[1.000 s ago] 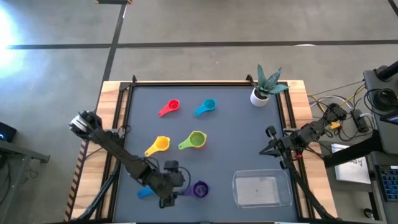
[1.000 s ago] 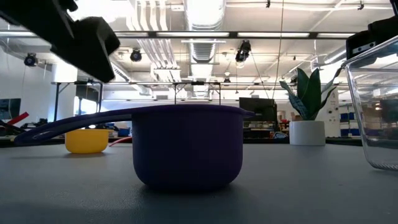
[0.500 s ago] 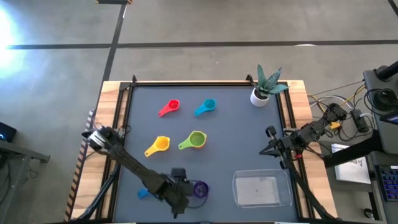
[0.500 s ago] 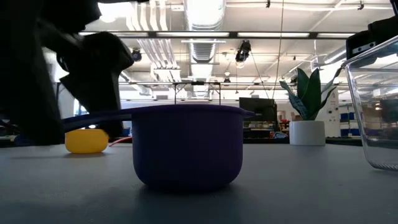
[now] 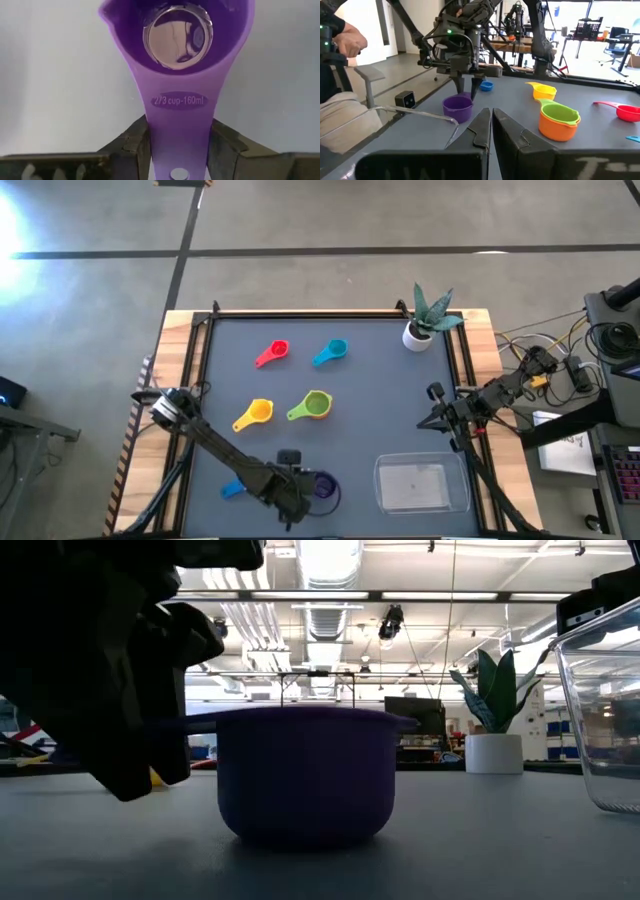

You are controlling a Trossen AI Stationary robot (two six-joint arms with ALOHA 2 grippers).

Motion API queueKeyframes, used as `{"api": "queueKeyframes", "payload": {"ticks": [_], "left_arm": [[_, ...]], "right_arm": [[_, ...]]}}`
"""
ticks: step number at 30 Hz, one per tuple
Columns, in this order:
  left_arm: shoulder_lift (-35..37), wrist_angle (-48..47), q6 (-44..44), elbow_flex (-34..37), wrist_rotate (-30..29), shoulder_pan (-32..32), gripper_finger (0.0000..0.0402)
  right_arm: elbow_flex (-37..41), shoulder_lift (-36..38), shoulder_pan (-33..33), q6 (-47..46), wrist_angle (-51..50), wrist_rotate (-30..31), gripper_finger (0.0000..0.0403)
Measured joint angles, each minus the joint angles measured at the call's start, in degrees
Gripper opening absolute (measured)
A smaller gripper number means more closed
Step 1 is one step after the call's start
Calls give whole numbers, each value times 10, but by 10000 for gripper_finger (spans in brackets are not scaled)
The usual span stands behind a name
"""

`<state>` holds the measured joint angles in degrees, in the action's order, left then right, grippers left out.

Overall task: Nest measuring cups in basket
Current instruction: Stack the violet measuring cup on top of the light green measuring cup

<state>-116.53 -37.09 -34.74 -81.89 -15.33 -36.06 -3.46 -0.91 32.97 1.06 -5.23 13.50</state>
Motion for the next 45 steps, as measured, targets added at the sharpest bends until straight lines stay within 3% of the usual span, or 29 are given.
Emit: {"api": "queueKeyframes", "payload": {"ticks": [7,13,17,24,30,45], "left_arm": [[31,-18,38,0,-35,28,120],[143,-68,88,28,-83,87,120],[231,-36,109,99,-62,159,120],[322,116,135,254,42,261,120],[332,120,147,302,50,306,120],[286,131,146,290,70,330,120]], "right_arm": [[0,0,0,0,0,0,9],[0,0,0,0,0,0,9],[0,0,0,0,0,0,9],[0,0,0,0,0,0,9],[0,0,0,0,0,0,9],[0,0,0,0,0,0,9]]}}
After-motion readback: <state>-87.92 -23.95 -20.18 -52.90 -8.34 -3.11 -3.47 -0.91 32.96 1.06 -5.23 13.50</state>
